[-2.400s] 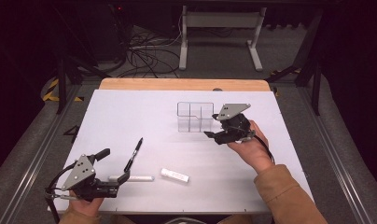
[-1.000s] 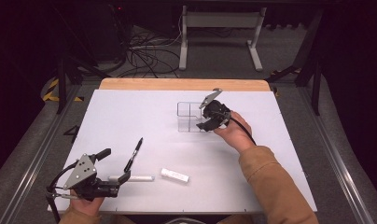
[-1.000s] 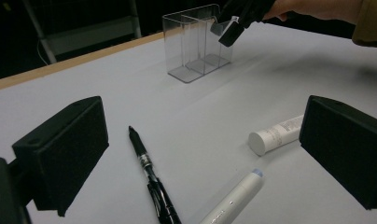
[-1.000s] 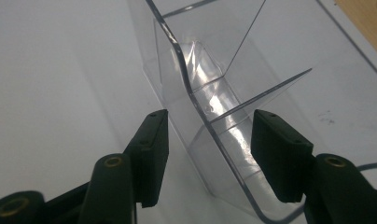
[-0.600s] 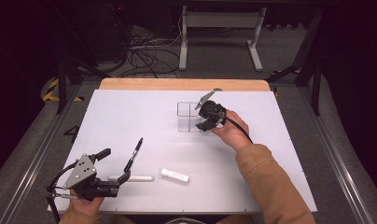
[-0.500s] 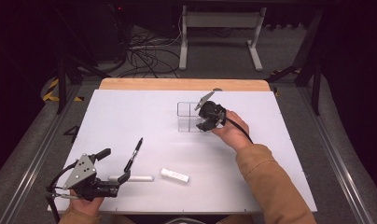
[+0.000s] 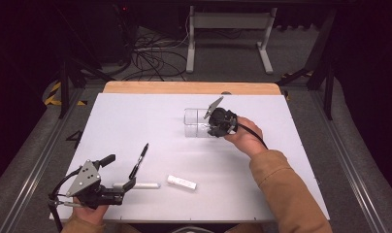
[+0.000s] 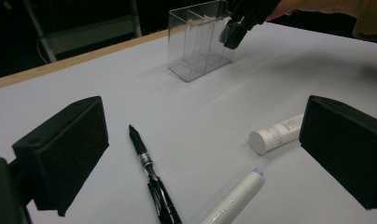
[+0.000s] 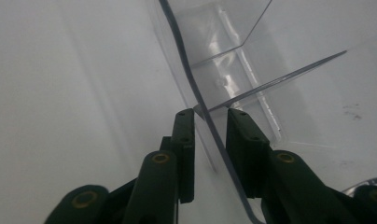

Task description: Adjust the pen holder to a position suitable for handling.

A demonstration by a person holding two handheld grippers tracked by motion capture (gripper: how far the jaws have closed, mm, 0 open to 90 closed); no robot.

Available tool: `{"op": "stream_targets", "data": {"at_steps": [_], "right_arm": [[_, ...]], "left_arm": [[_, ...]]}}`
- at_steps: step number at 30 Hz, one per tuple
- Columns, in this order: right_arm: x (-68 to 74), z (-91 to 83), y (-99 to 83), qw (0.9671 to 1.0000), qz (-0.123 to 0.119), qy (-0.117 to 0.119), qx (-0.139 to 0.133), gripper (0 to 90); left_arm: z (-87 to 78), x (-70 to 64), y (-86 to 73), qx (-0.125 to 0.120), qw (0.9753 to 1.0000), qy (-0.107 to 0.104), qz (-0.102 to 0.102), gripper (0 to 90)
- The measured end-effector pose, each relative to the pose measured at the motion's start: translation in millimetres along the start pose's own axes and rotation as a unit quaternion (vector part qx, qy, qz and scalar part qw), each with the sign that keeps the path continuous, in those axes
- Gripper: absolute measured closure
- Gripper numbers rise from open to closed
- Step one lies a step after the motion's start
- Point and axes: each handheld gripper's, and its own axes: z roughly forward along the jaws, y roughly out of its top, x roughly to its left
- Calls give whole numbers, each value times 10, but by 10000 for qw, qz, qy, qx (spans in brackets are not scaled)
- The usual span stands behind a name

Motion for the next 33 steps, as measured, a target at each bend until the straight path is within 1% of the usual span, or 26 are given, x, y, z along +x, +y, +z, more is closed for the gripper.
{"op": "stream_targets", "data": {"at_steps": [1, 2, 3, 5, 6, 7, 8, 9, 10, 11, 12, 13, 14, 15, 16, 17, 18, 19, 20, 21, 24, 26, 30, 33], "right_arm": [[14, -7, -9, 10000, -86, 33, 5, 782], [28, -17, -19, 9997, -224, 85, 13, 809], [39, -26, -31, 9994, -325, 118, 5, 821], [50, -51, -39, 9988, -444, 189, -8, 853], [49, -66, -39, 9985, -463, 271, -62, 880], [49, -66, -39, 9985, -463, 271, -62, 880], [45, -83, -34, 9983, -420, 382, -140, 864], [36, -94, -26, 9985, -295, 429, -152, 871], [66, -100, -28, 9982, -495, 305, -151, 882], [77, -113, -25, 9978, -530, 344, -183, 882], [84, -130, -16, 9977, -481, 426, -202, 882], [105, -151, -5, 9972, -517, 470, -250, 882], [105, -151, -5, 9972, -517, 470, -250, 882], [136, -178, 8, 9966, -590, 480, -325, 882], [203, -249, 46, 9941, -727, 618, -511, 882], [226, -271, 58, 9929, -783, 684, -570, 882], [266, -294, 76, 9915, -860, 756, -616, 882], [307, -310, 92, 9901, -967, 801, -629, 882], [307, -310, 92, 9901, -967, 801, -629, 882], [395, -317, 121, 9866, -1200, 937, -587, 881], [490, -295, 139, 9836, -1362, 1078, -485, 881], [538, -278, 145, 9809, -1483, 1177, -439, 881], [628, -257, 153, 9745, -1718, 1376, -433, 881], [673, -236, 158, 9732, -1767, 1416, -395, 881]], "left_arm": [[0, 0, 0, 0, 10000, 0, 0, 20], [-1, 0, 1, 0, 10000, 3, 7, 20], [-1, -1, 1, -1, 10000, 5, 9, 20], [3, -5, 0, 9, 10000, -6, -7, 20], [2, 1, 3, 23, 10000, -4, 50, 21], [2, 1, 3, 23, 10000, -4, 50, 21], [3, -2, 3, 18, 10000, -2, 45, 21], [1, 0, 6, 26, 10000, 2, 67, 20], [-1, -2, 6, 33, 10000, -7, 47, 21], [1, -2, 4, 16, 10000, -6, 42, 21], [0, 2, 5, 18, 10000, 3, 64, 21], [0, 2, 5, 18, 10000, 3, 64, 21], [2, 1, 3, 16, 10000, 0, 44, 21], [6, -9, -1, -1, 10000, -15, -50, 20], [6, -7, -1, 4, 10000, -19, -51, 21], [6, -7, -1, 4, 10000, -19, -51, 20], [6, -2, 1, 8, 10000, -12, -7, 21], [6, -6, 2, 9, 10000, -14, 2, 21], [6, -6, 2, 9, 10000, -14, 2, 21], [10, -7, 3, 0, 10000, -9, 3, 21], [10, -5, 3, 4, 10000, -6, 9, 21], [7, 0, 4, 11, 10000, -7, 42, 21], [12, 0, 2, 20, 10000, -11, 17, 21], [10, 4, 3, 23, 10000, -10, 48, 21]]}}
